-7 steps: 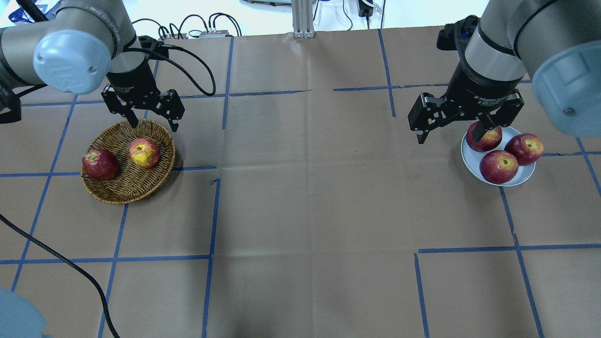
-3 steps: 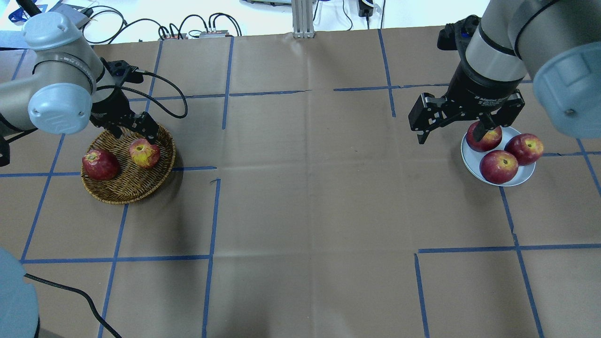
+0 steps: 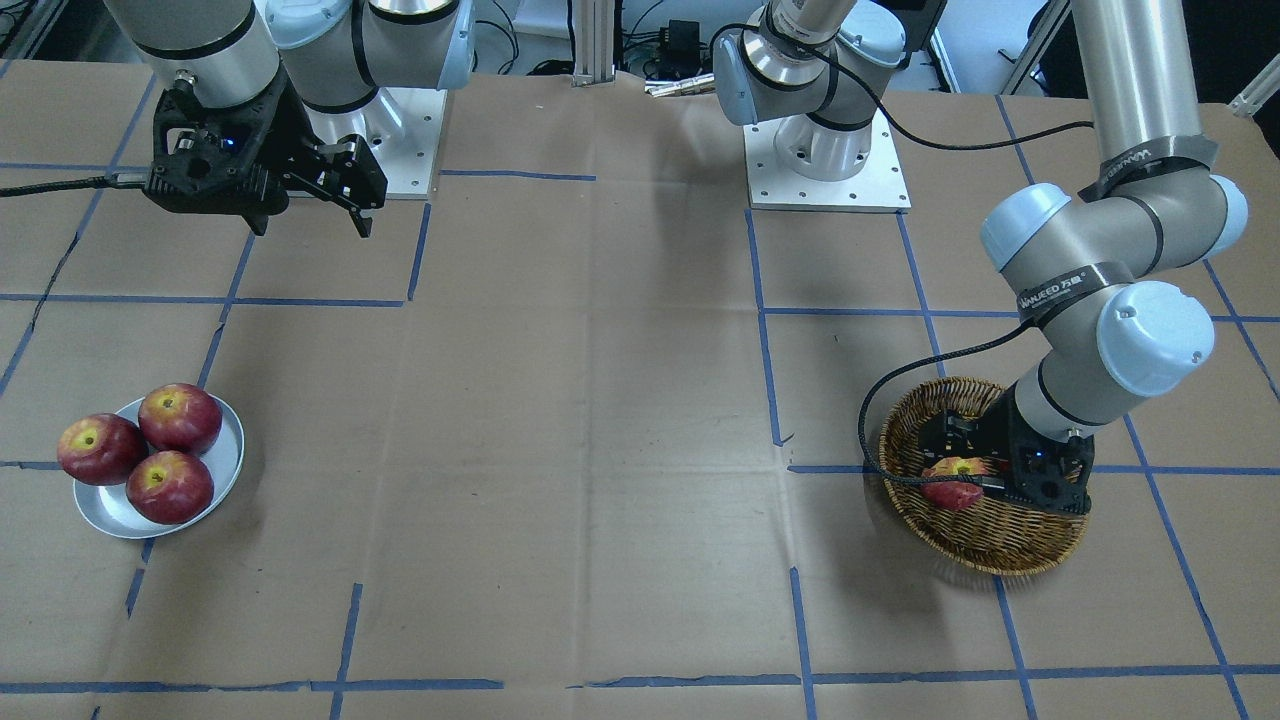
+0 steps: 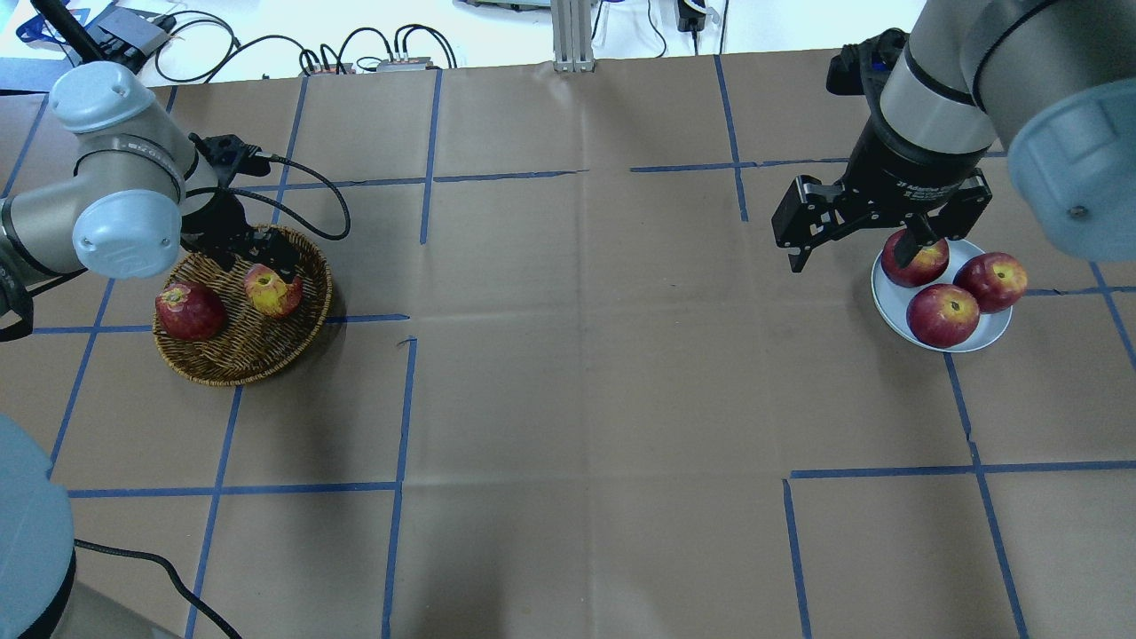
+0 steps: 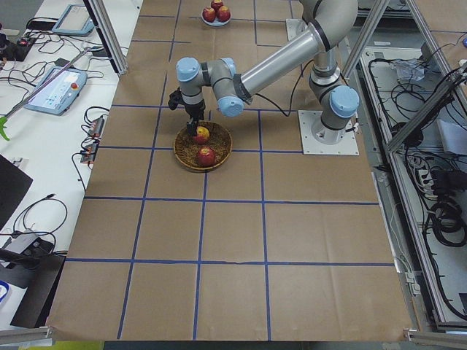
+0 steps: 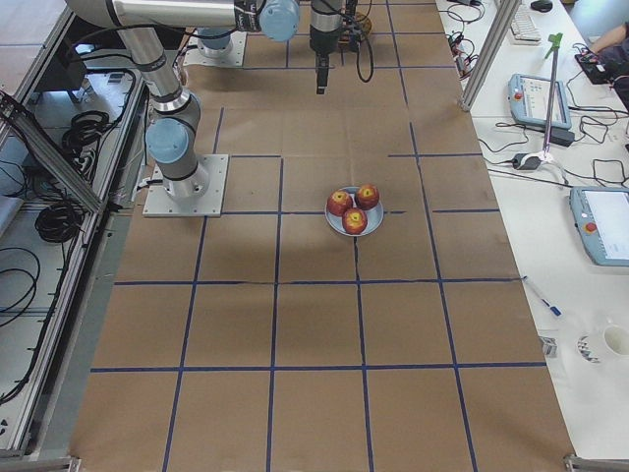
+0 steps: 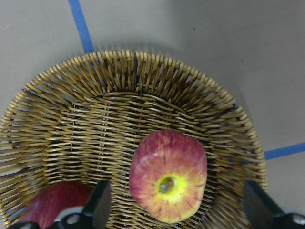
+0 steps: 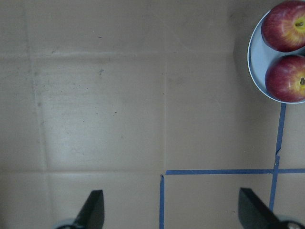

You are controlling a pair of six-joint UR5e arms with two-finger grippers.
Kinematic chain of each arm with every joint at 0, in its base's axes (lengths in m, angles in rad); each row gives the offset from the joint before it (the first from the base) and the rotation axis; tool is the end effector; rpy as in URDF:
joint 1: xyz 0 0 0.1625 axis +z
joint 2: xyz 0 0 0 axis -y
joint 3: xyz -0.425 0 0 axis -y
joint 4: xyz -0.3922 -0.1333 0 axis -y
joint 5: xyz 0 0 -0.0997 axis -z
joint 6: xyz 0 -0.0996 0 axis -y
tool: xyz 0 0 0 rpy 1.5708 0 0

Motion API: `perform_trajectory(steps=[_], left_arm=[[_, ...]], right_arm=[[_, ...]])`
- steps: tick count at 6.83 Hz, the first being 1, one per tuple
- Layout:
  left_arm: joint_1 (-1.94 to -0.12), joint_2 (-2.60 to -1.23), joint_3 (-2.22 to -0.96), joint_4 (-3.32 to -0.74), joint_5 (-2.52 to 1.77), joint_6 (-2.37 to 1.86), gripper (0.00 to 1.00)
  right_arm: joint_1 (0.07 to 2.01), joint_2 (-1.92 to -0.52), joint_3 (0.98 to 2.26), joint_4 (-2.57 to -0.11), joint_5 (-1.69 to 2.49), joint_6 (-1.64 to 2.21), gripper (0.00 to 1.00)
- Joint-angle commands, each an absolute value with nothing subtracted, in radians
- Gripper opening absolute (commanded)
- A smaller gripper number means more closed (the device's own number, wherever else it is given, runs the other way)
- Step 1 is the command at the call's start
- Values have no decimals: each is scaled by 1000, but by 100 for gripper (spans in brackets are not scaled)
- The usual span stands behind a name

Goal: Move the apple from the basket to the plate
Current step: 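Close the left gripper on the yellow-red apple and lift it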

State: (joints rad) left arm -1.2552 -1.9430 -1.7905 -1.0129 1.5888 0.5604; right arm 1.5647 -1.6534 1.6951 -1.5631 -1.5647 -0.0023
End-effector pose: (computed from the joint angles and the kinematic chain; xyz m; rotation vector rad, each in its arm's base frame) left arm 0.0539 -0.5886 0.2367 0.3838 3.1156 0.0603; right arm 0.1312 -0.4523 0.4653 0.0062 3.1343 0.0774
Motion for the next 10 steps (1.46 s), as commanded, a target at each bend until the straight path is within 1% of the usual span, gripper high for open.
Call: perform_trajectory(steps=[1, 3, 4, 6, 7, 8, 9, 10], left_arm=[[-1246, -1963, -1842, -951, 1582, 561, 97], [-1246, -1993, -1830, -942, 1583, 563, 97], [-1244, -2000, -1827, -940, 1583, 560, 95], [-1244, -2008, -1821, -940, 1585, 554, 69], [-1246, -2000, -1819, -942, 1585, 552, 60], [-1261, -1976, -1806, -945, 1580, 543, 59], [-1285, -1936, -1780, -968, 1574, 420, 59], [-1371, -1871, -1773, -1032, 1571, 291, 59]], right_arm=[[1565, -1652, 1695, -1563, -1565, -2, 100], [1565, -1654, 1695, -1563, -1563, -2, 100], [1565, -1654, 1695, -1563, -1563, -2, 100], [1565, -1654, 1695, -1563, -1565, -2, 100], [1565, -1654, 1695, -1563, -1565, -2, 100], [1565, -1654, 1695, -1563, -1563, -2, 100], [1565, -1654, 1695, -1563, -1563, -2, 100], [1565, -1654, 1695, -1563, -1563, -2, 100]])
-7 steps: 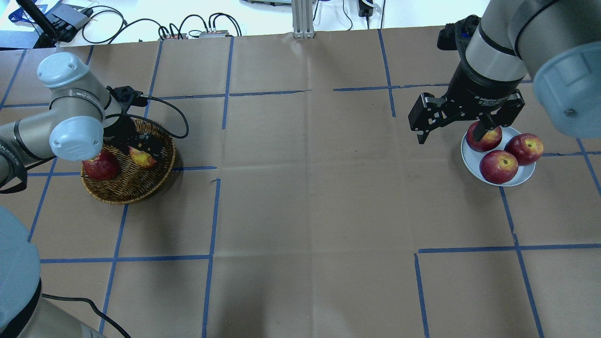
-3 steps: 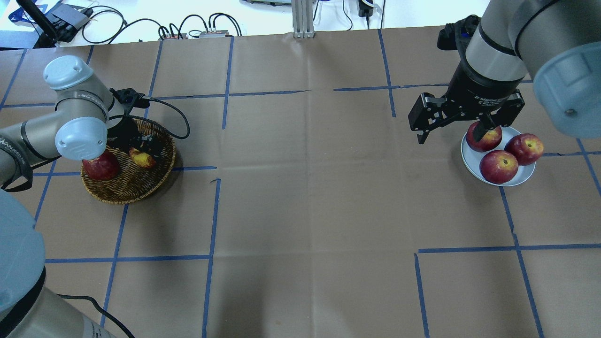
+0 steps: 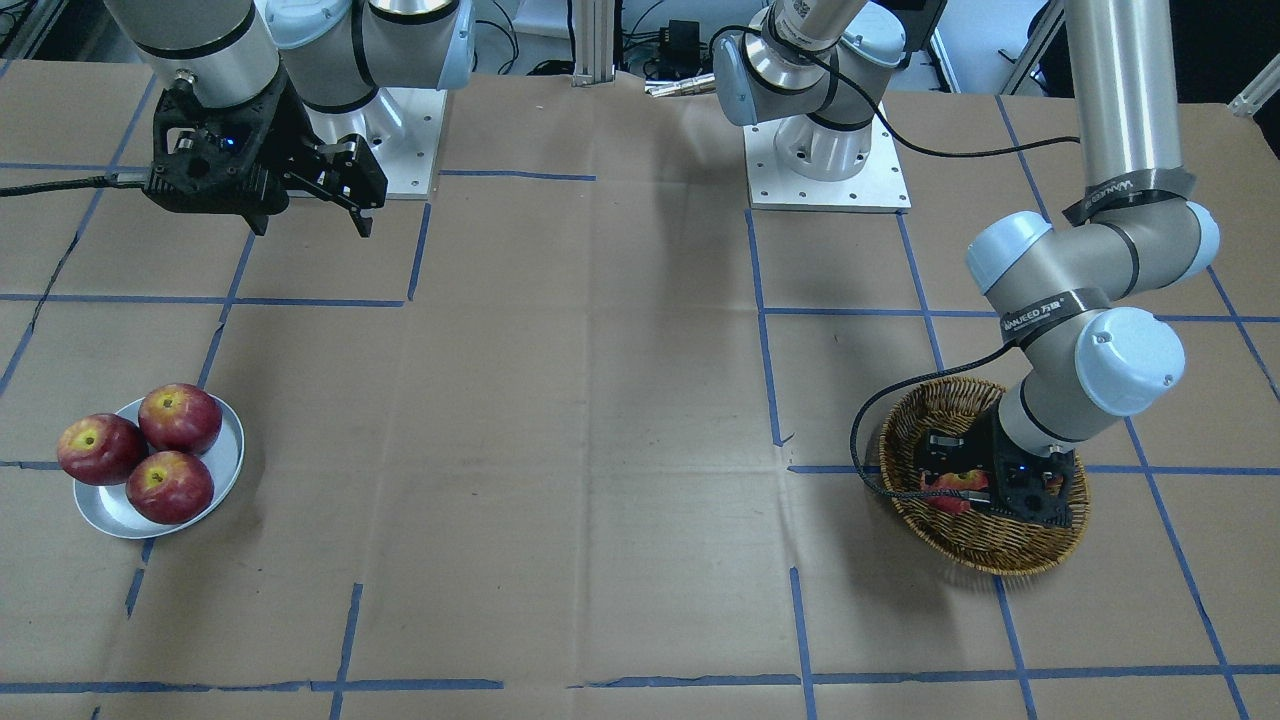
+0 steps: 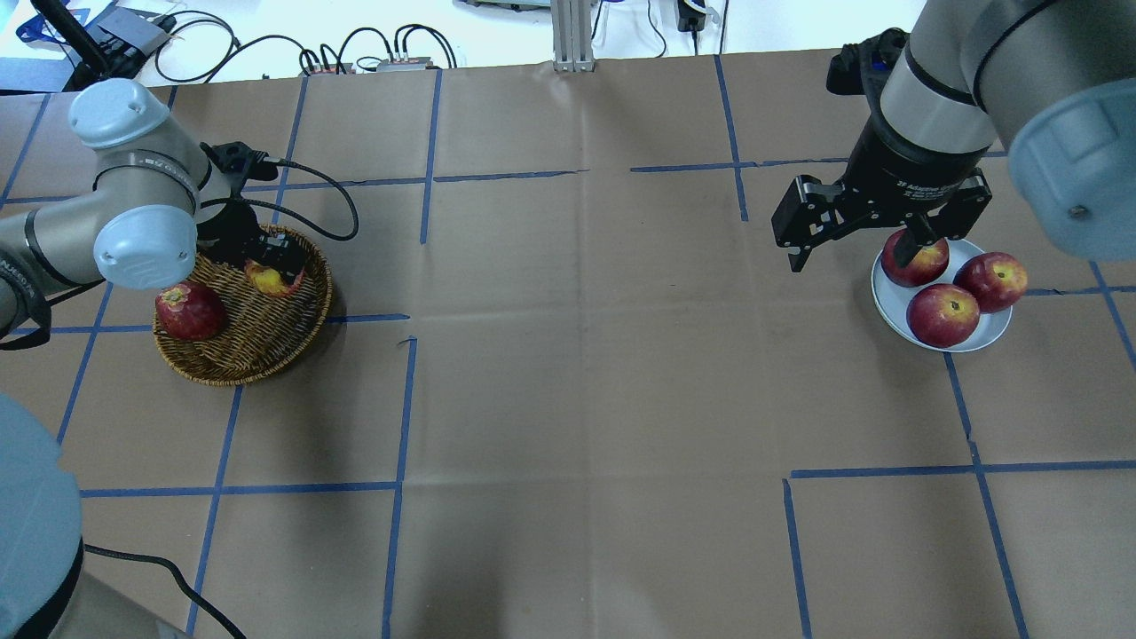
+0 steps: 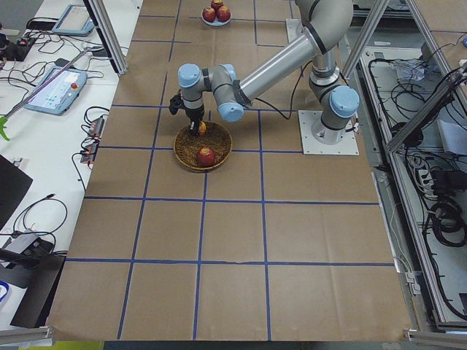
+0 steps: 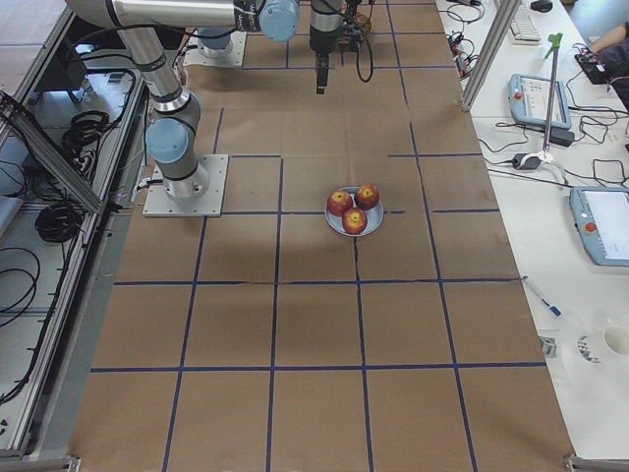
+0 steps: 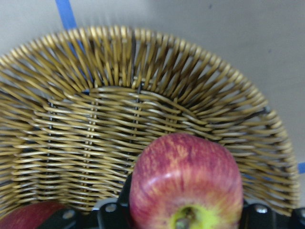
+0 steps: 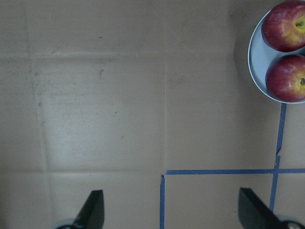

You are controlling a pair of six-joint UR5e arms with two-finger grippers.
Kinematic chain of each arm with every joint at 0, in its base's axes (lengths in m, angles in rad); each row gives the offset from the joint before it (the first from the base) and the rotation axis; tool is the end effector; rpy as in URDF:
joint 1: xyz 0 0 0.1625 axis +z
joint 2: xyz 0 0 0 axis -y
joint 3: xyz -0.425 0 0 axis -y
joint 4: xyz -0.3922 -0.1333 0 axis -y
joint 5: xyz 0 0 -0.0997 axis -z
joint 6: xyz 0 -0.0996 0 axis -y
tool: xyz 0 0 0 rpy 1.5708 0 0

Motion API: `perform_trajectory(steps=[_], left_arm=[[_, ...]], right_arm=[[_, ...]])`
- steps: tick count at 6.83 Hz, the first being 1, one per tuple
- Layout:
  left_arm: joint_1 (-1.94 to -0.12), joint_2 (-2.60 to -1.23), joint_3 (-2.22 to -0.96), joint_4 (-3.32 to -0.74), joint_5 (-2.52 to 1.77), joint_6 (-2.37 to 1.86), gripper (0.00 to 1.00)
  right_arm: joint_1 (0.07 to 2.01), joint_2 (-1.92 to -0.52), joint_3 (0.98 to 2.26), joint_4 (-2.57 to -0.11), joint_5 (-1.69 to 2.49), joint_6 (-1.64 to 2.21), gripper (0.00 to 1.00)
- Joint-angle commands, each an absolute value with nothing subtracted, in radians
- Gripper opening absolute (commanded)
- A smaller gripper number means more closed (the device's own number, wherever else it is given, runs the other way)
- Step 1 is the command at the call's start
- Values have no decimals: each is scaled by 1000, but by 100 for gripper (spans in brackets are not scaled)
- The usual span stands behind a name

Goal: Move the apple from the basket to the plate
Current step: 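Carry the apple with the left gripper toward the table center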

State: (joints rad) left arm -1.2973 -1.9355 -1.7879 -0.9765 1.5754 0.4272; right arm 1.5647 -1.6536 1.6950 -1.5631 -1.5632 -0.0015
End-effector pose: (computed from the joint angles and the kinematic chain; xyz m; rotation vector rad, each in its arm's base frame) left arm 0.0288 -0.5945 0.2457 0.2405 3.1237 -0.0159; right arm 0.1313 -0.4522 0.4654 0.0075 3.1329 0.0769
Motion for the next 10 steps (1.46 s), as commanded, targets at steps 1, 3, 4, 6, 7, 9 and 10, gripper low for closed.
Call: perform_trajectory(steps=[1, 3, 4, 6, 7, 9, 10], left_arm=[[-1488, -1821, -1767, -1079, 1578, 112, 59], [-1705, -1835, -1744, -1094, 1577, -181, 59], [-1794, -1871, -1743, -1080, 1577, -303, 59], [-1897, -1975, -1683, -1036, 1582, -411, 59], [-1937, -2027, -1652, -1034, 1621, -432, 59], [-1967, -2092, -1628, -1025, 1617, -468, 58], [-1970, -2106, -1628, -1017, 1609, -489, 59]], right_arm=[[1565, -1654, 1695, -1563, -1563, -2, 100], [1565, -1654, 1695, -1563, -1563, -2, 100], [1565, -1654, 1695, -1563, -1563, -2, 100], [1565, -1654, 1695, -1563, -1563, -2, 100], [1565, -1654, 1695, -1563, -1563, -2, 100], [1565, -1654, 1695, -1563, -1563, -2, 100], [1565, -1654, 1695, -1563, -1563, -2, 100]])
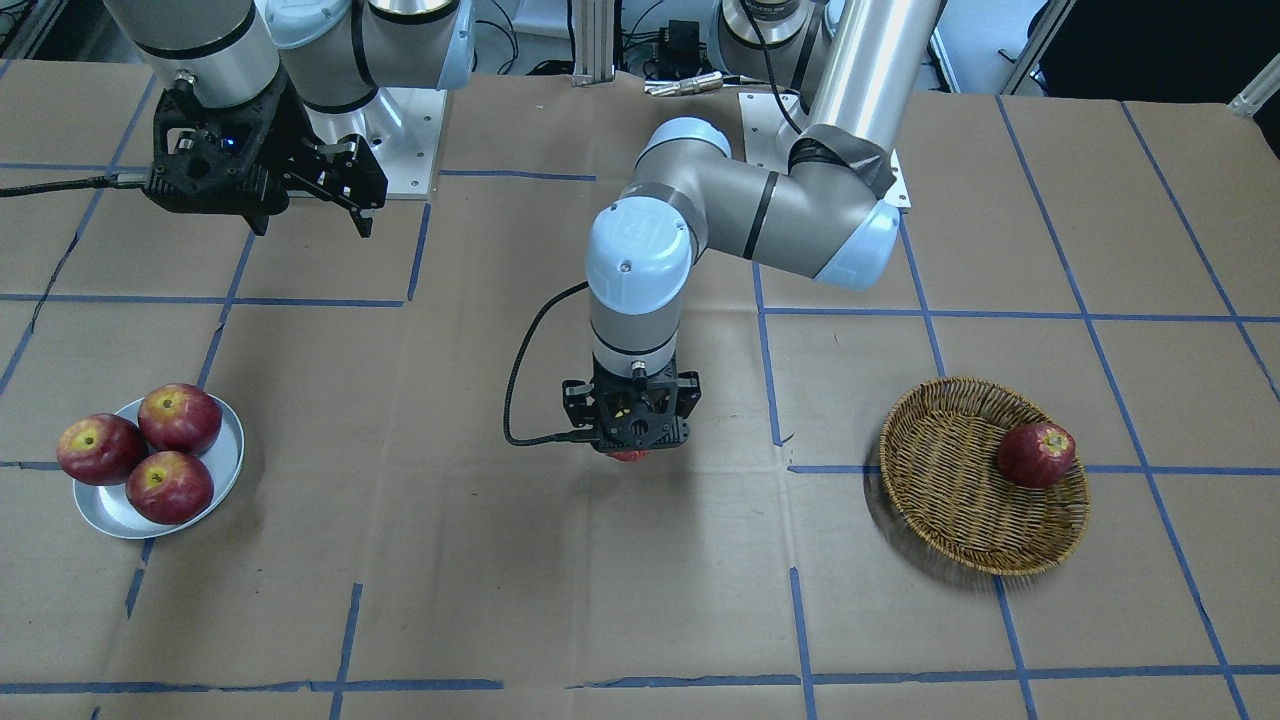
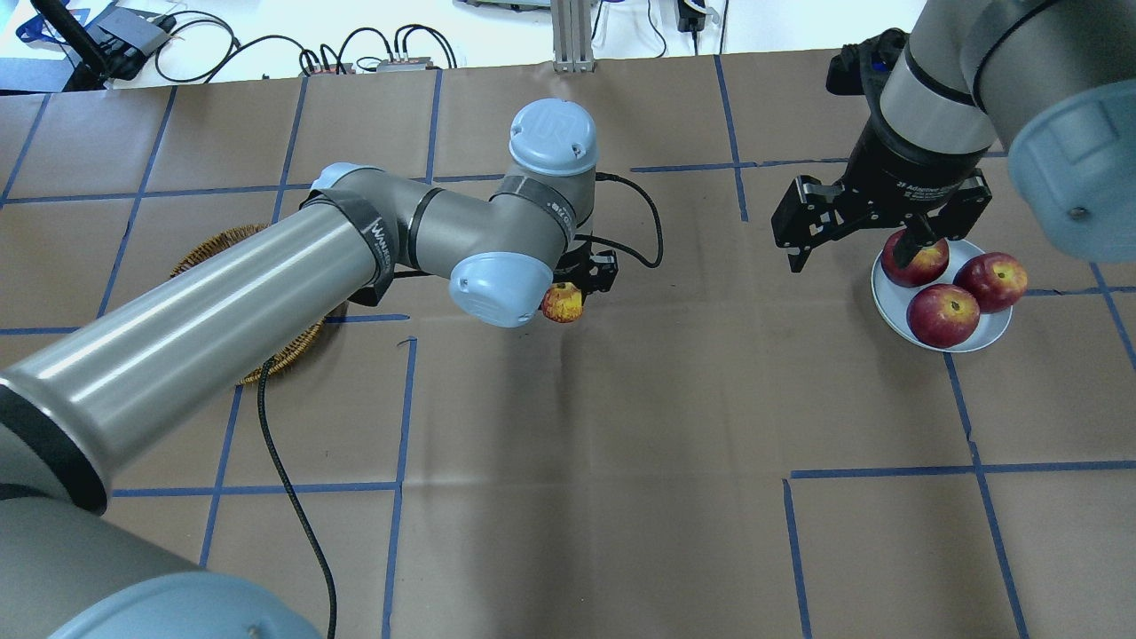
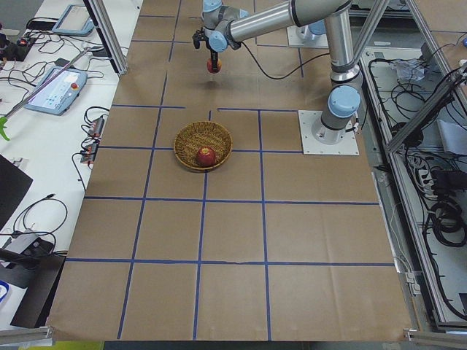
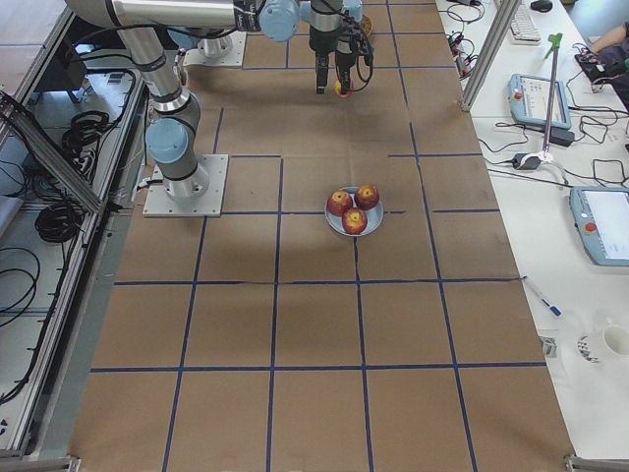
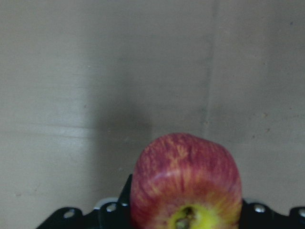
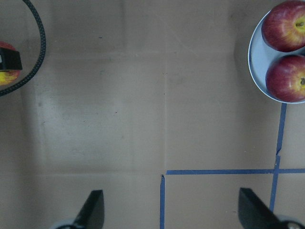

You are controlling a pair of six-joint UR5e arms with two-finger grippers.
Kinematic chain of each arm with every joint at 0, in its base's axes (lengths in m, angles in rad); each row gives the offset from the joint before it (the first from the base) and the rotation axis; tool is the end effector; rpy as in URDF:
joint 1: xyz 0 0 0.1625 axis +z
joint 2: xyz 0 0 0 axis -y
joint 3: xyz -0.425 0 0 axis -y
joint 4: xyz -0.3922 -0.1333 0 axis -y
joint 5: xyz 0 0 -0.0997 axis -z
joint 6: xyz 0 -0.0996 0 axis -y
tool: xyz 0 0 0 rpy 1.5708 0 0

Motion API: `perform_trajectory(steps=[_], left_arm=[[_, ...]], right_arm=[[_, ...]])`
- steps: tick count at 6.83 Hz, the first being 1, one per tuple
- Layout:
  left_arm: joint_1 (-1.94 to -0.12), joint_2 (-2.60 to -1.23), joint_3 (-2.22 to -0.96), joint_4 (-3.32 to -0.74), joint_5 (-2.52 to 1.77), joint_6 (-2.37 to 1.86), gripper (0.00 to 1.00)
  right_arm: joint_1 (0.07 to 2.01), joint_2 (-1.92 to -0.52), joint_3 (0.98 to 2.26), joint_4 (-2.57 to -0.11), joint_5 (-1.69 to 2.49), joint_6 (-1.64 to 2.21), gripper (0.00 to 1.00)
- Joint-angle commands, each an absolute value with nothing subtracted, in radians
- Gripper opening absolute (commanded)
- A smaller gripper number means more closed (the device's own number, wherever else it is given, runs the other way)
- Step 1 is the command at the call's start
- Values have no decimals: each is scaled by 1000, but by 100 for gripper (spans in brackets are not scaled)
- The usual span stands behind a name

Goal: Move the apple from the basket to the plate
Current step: 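Carry the apple with the left gripper toward the table center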

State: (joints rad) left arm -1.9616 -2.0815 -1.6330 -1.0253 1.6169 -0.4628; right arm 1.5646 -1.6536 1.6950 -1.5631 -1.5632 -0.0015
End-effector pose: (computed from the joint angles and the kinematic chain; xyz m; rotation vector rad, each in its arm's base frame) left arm -0.3606 -0.5374 0.2185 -0.1102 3.0863 0.0091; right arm 0.1313 -0.4522 0.4654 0.0076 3.1329 0.0769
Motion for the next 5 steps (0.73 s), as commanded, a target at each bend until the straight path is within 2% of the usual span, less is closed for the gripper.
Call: perform_trajectory(steps=[1, 3, 5], left_arm=[[-1973, -2114, -1629, -1017, 1606, -494, 59], [-1994, -2132, -1629, -1017, 1609, -500, 61], [-1999, -2135, -1629, -1017, 1609, -499, 98]], right_arm=[[1565, -1654, 1695, -1563, -1563, -2, 100], [1565, -1654, 1695, -1563, -1563, -2, 100], [1565, -1654, 1695, -1563, -1563, -2, 100]])
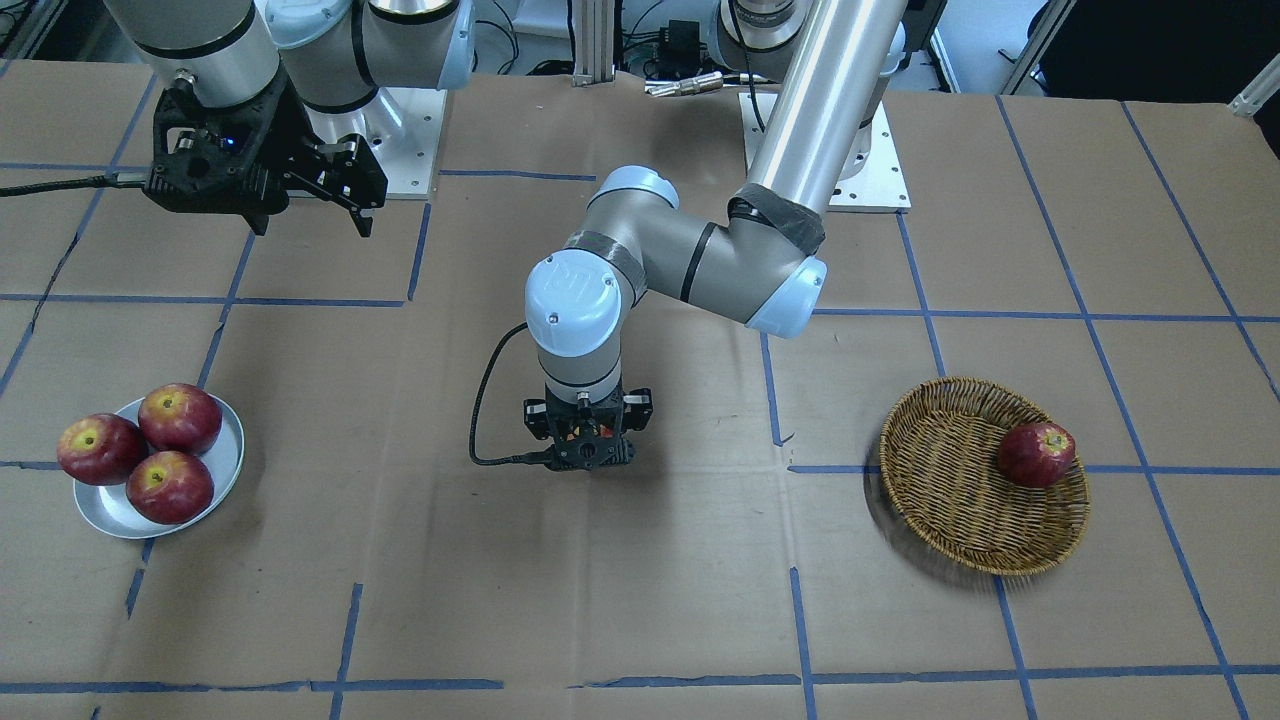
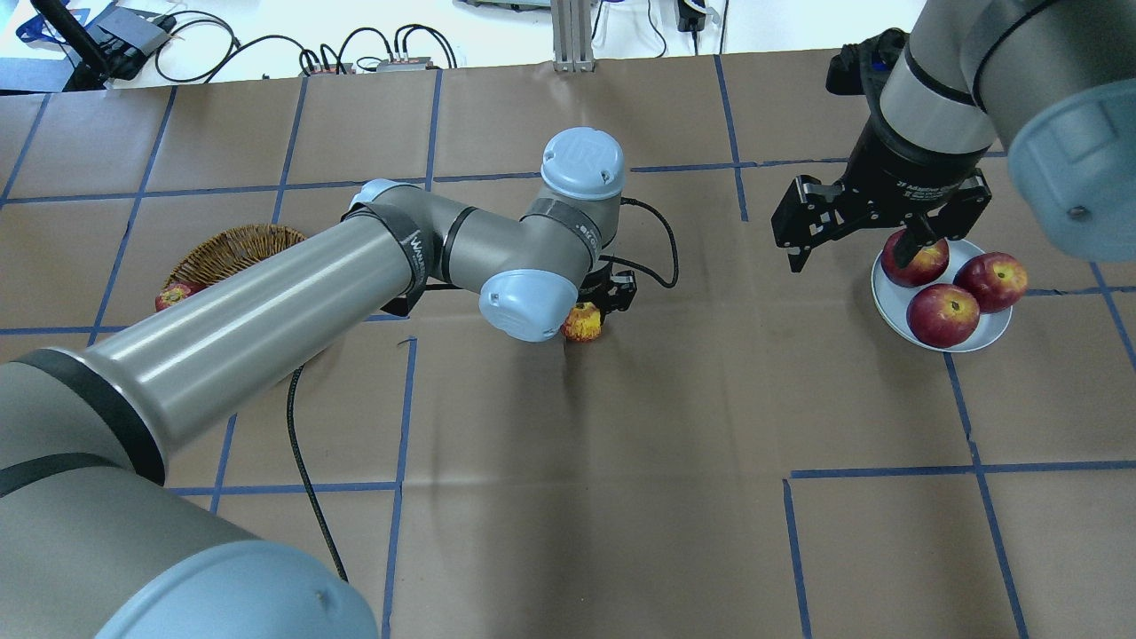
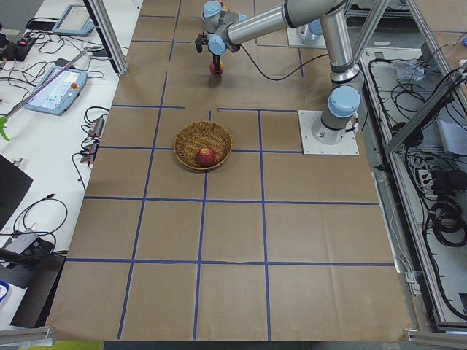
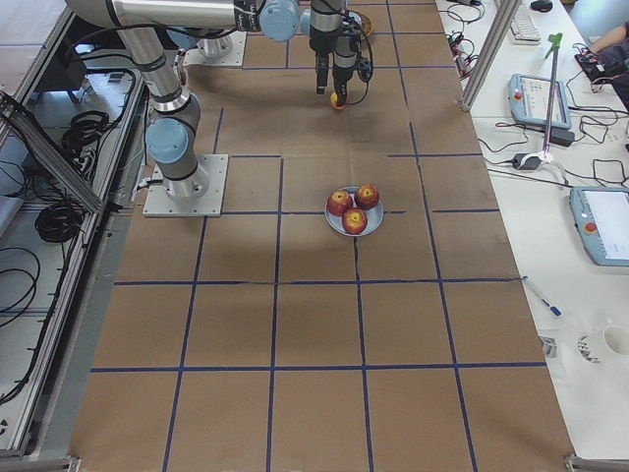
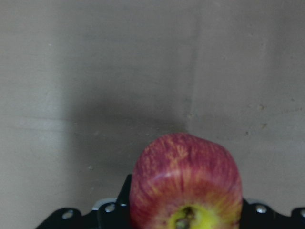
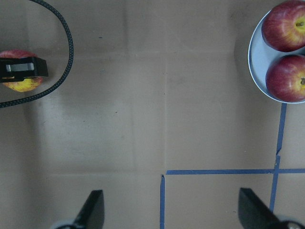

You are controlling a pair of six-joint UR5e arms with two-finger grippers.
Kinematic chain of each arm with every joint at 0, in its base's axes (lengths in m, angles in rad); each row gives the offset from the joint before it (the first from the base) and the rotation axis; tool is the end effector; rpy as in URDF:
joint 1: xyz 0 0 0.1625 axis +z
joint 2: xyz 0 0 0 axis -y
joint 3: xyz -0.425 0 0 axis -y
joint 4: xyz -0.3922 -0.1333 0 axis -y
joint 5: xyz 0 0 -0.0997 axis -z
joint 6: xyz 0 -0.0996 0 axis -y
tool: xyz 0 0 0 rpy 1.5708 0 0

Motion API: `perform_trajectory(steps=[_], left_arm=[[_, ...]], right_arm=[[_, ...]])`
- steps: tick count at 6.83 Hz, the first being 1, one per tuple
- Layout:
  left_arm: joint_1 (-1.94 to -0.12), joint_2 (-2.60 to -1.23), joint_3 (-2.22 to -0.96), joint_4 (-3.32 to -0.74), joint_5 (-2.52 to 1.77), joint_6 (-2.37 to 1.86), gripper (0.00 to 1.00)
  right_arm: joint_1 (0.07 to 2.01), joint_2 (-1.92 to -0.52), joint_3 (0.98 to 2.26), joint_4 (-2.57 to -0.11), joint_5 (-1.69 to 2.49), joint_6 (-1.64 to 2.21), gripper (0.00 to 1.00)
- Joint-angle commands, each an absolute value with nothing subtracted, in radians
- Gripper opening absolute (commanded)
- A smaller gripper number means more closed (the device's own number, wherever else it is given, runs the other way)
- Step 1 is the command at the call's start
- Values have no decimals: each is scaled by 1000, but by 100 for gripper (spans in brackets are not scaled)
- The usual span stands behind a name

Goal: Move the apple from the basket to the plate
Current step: 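Carry the apple with the left gripper toward the table center, then set the apple on the table and open the left gripper, withdraw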

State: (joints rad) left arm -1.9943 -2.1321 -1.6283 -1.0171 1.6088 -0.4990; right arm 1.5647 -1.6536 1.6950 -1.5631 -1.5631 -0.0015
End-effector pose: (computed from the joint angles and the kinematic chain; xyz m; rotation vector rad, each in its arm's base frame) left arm -0.3806 -0.5291 0.1890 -0.1143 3.0758 0.0637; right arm 0.1313 -0.4522 0.4654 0.0075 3.1328 0.0769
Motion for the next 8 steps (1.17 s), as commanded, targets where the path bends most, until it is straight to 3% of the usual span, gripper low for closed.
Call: perform_trajectory(steps=[1, 3, 6, 8], left_arm=[[-1999, -2132, -1629, -1017, 1608, -499, 98], [-2000, -2051, -1602, -1035, 1611, -496, 98], [-1910, -1821, -1363, -1575, 1618, -272, 98], [-1740, -1683, -1315, -1785, 1615, 0, 99]], right_arm=[[1565, -1654, 1695, -1563, -1563, -2, 100], [1565, -1654, 1695, -1563, -1563, -2, 100], [1565, -1654, 1695, -1563, -1563, -2, 100], [1565, -1654, 1695, -1563, -1563, -2, 100]])
